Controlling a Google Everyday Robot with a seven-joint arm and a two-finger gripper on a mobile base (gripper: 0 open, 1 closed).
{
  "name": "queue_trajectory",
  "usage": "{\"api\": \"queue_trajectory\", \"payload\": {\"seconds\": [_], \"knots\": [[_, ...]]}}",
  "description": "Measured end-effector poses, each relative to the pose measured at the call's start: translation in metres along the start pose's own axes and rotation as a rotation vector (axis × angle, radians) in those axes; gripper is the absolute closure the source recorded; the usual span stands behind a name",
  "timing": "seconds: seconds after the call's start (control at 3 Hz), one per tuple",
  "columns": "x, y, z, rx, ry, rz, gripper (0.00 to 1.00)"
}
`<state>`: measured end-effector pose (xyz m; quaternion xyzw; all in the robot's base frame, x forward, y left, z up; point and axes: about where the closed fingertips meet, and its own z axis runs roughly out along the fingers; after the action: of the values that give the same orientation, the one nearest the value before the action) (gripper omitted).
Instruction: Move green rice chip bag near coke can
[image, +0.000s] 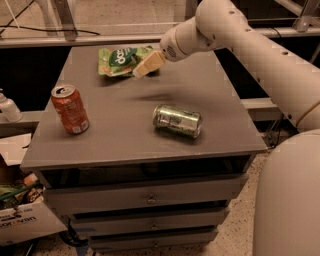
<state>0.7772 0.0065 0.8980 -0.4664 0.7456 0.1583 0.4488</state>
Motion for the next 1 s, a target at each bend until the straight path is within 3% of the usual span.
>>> {"api": "queue_trajectory", "payload": {"seconds": [0.67,1.0], "knots": [[0.004,0.0,0.058,-0.048,0.014,-0.066,0.0],[0.004,-0.001,0.073,-0.059,0.017,-0.084,0.0]]}}
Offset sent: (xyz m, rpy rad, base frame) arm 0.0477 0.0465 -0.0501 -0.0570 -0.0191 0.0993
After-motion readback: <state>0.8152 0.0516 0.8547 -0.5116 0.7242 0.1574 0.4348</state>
